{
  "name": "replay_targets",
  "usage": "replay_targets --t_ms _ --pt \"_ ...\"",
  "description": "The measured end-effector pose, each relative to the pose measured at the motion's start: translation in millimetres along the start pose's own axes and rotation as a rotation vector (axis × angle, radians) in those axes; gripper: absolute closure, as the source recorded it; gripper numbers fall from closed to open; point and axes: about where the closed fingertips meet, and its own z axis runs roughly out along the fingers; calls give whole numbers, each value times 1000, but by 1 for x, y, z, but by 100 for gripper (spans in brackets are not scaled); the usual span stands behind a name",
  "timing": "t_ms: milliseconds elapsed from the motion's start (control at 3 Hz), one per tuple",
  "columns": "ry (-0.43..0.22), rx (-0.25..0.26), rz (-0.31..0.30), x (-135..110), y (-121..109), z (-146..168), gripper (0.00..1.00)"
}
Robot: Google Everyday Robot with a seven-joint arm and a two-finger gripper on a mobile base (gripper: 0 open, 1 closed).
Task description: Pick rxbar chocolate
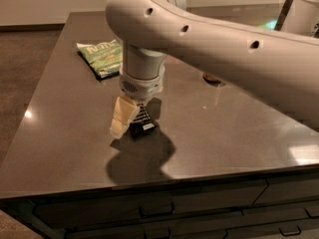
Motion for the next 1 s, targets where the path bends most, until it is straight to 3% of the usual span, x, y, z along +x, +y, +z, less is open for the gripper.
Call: replay_targets --t_ms 333,1000 --pt "15 7 -3 1 1 6 18" --pt "20 8 -8 1 0 4 65"
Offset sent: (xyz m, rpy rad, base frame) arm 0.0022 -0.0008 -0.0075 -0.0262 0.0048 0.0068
